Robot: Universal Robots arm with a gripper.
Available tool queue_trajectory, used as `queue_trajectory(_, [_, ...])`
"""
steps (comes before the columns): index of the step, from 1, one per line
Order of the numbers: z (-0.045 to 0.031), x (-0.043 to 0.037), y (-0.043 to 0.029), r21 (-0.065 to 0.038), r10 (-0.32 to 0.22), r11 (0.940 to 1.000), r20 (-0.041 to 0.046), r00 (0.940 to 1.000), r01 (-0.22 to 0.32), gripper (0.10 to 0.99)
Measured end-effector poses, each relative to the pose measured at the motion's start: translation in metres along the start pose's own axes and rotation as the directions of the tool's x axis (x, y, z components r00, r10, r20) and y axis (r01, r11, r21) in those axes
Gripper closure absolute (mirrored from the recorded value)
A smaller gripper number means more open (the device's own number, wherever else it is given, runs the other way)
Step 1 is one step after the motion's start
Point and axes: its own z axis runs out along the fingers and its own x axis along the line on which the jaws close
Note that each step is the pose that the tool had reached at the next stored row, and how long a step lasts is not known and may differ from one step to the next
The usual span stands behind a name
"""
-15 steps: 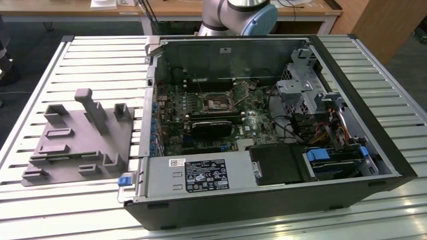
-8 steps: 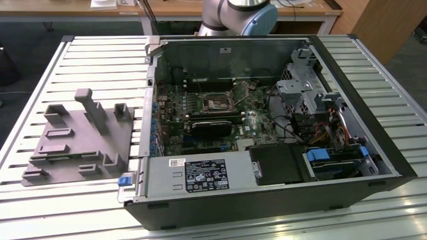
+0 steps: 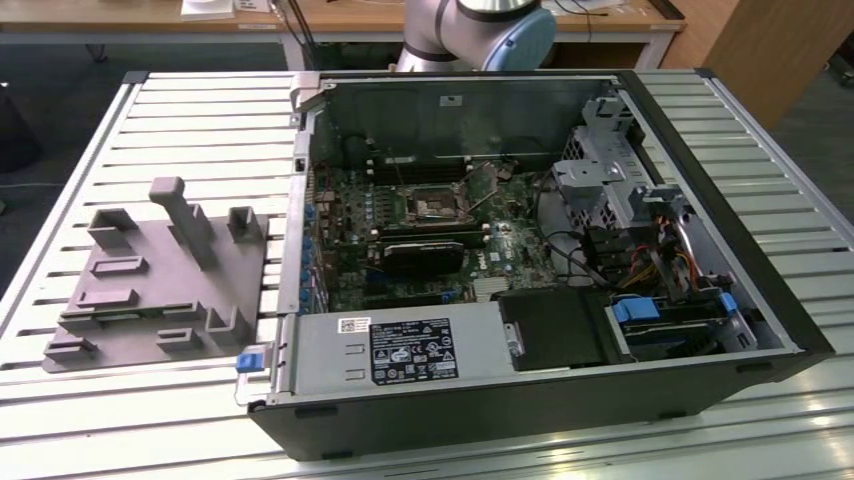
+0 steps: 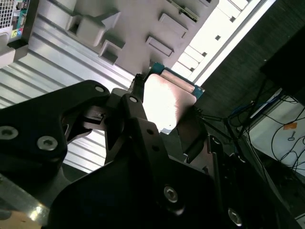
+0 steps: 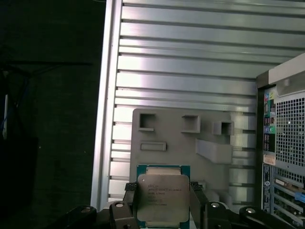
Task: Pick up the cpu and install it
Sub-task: 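Pick up the cpu and move it towards the insertion slot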
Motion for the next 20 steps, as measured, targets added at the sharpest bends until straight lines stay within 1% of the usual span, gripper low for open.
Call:
queue_trajectory(2, [0.0, -0.0051, -0.0001, 0.0, 0.0, 1.0, 0.0, 1.0, 0.0, 0.557])
queue_trajectory(10, [0.0001, -0.0194, 0.0007, 0.0, 0.0, 1.0, -0.0001, 1.0, 0.0, 0.557])
queue_trajectory(20, [0.0004, -0.0308, 0.0015, 0.0, 0.0, 1.0, 0.0, 1.0, 0.0, 0.557])
